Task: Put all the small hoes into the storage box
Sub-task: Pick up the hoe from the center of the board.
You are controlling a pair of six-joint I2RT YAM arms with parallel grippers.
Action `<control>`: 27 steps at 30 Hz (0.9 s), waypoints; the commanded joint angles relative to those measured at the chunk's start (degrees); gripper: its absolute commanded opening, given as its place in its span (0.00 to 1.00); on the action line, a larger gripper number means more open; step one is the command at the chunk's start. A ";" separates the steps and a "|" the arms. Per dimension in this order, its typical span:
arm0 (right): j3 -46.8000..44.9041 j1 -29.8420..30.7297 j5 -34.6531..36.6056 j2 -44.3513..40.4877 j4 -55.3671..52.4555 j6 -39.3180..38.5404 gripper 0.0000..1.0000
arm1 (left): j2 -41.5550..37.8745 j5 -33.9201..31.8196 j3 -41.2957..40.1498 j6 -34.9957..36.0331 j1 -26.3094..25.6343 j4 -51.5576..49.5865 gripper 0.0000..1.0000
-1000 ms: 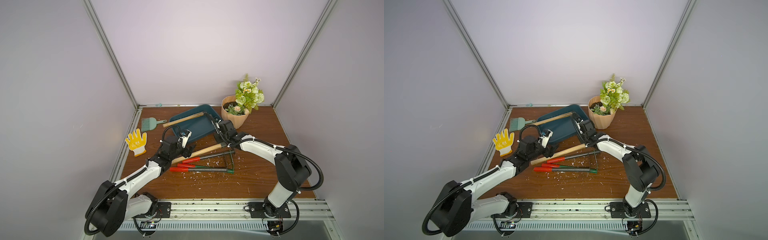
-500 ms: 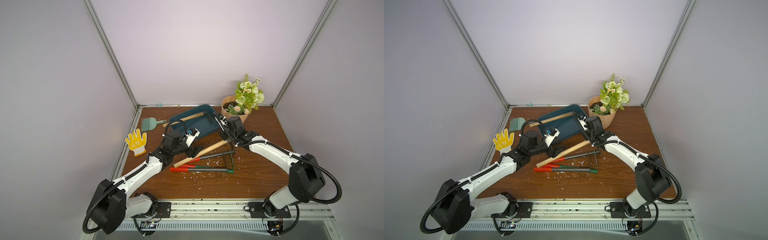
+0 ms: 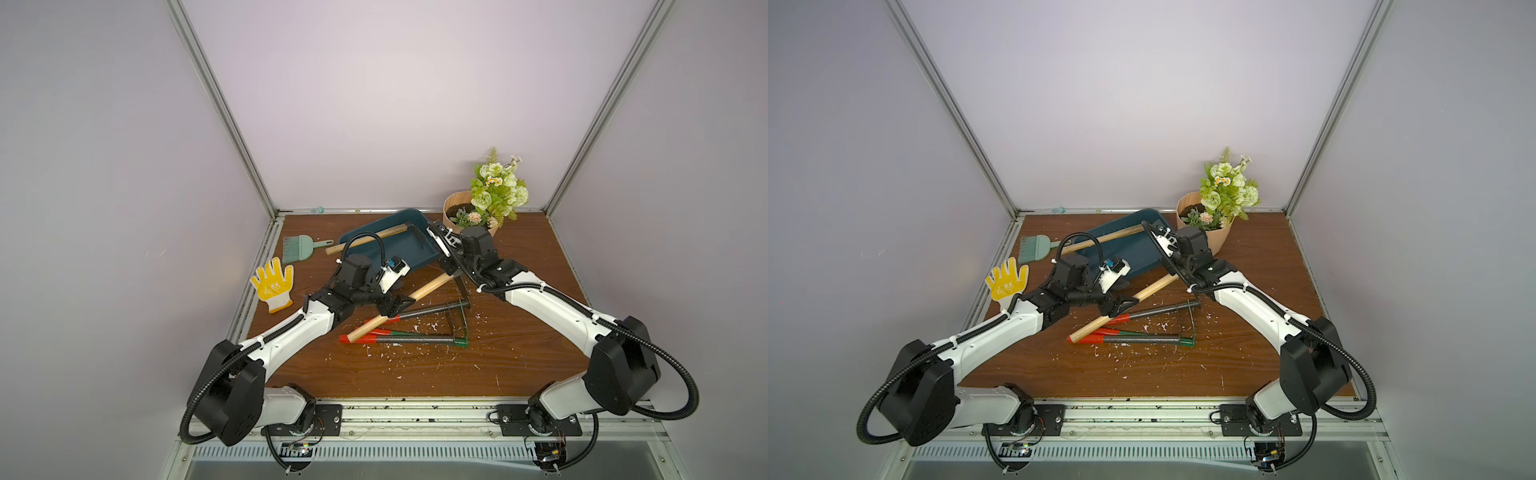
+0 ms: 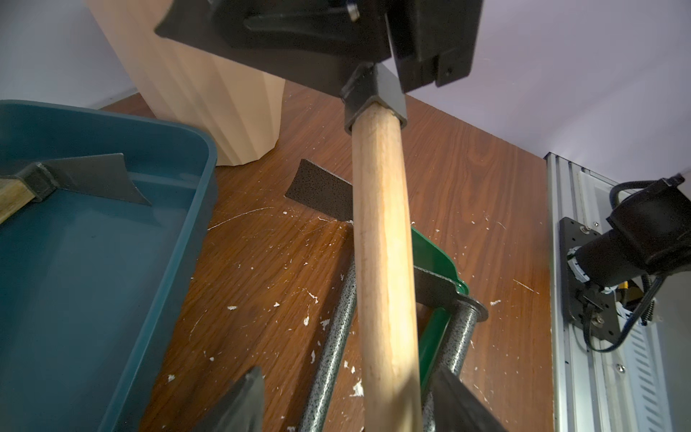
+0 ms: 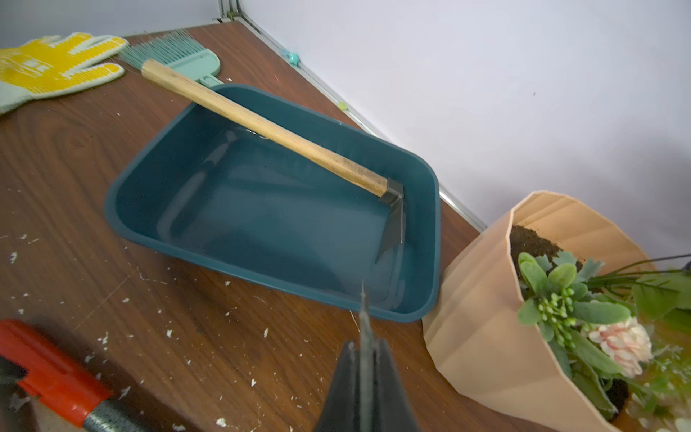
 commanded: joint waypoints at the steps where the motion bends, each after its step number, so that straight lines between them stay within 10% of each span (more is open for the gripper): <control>1: 3.92 -0.01 -3.13 -3.31 6.24 -1.03 0.00 | 0.57 1.87 1.74 1.47 -0.81 -1.60 0.71; 12: 2.93 -0.01 -6.06 -4.53 7.23 -2.24 0.00 | 2.49 3.69 3.21 1.82 -1.04 -2.10 0.59; 24: 0.91 -0.01 -7.78 -5.31 8.40 -2.28 0.00 | 4.78 2.83 5.69 1.91 -1.00 -4.60 0.23; 27: 0.36 -0.01 -7.49 -5.36 8.53 -1.95 0.00 | 4.74 0.77 6.09 1.43 -1.06 -4.88 0.01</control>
